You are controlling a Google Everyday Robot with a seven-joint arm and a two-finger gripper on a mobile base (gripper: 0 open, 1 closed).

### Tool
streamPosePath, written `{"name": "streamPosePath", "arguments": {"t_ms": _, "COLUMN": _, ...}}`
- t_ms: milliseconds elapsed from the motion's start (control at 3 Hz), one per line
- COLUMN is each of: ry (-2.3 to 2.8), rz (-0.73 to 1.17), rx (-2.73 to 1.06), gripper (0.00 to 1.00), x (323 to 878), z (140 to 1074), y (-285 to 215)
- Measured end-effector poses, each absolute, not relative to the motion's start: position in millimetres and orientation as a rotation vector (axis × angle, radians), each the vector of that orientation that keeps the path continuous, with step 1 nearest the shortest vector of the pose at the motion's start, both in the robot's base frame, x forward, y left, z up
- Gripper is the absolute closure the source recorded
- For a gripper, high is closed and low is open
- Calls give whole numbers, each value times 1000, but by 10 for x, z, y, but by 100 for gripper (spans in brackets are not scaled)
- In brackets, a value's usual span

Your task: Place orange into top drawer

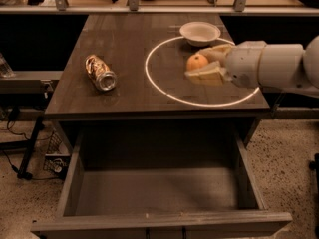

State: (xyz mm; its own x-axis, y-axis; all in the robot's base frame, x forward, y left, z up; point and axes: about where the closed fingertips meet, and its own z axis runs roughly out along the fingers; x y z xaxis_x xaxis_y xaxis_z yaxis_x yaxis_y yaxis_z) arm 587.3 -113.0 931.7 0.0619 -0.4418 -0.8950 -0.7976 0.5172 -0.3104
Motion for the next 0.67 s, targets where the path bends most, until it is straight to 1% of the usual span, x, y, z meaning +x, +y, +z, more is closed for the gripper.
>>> {"name": "streamPosePath", "arguments": {"t_ms": 667, "ry": 1620, "rz": 339, "rx": -1254, "gripper": 100, "x": 5044, "z": 8950, "y": -1610}}
